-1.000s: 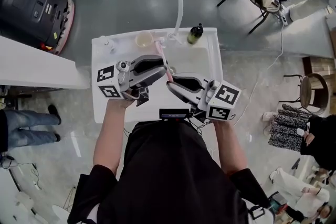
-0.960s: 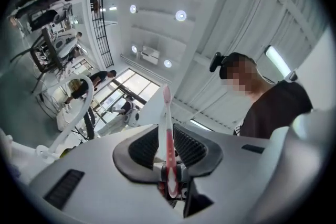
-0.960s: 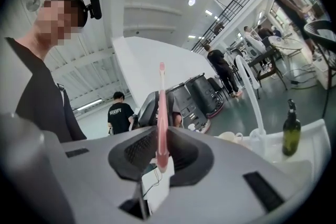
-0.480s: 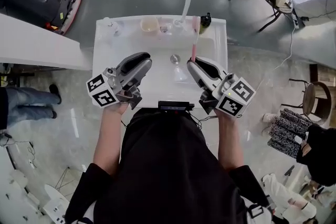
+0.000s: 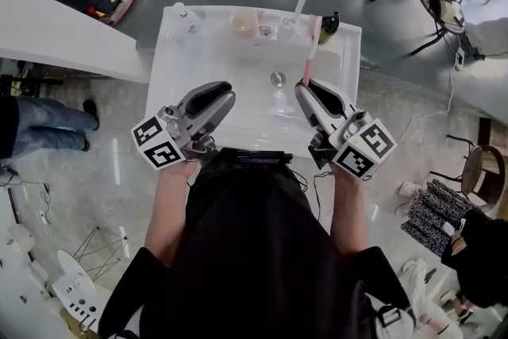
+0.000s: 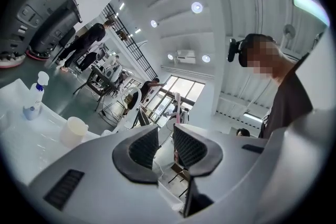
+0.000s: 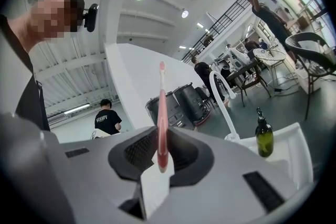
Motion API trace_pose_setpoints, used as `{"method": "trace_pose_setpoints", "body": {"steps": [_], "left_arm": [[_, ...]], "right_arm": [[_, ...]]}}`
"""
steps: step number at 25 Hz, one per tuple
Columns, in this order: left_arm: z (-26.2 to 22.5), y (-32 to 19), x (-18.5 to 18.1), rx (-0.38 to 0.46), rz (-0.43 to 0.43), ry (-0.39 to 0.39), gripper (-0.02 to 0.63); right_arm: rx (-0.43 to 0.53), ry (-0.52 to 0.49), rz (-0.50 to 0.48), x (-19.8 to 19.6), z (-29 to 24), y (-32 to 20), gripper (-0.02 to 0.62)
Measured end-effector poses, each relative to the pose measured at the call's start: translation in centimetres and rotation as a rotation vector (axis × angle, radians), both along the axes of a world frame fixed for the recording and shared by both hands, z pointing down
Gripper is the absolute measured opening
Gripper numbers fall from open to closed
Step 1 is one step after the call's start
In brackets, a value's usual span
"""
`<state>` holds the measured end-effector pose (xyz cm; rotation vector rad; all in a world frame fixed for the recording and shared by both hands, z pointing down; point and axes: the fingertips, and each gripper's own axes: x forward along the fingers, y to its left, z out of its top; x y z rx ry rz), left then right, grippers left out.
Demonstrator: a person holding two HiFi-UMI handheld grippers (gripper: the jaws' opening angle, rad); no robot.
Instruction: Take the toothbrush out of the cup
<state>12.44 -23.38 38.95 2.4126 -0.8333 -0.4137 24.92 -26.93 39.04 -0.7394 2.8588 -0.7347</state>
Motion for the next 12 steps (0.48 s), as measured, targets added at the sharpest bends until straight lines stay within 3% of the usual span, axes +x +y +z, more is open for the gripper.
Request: {"method": "trace_pose_setpoints", "body": {"steps": [12], "left_arm": [[-0.8, -0.8, -2.6, 0.016, 0.024, 0.033, 0.081]], "right_arm": [[0.041, 0.072, 0.055, -3.3, -0.7, 1.2, 0.061]]}}
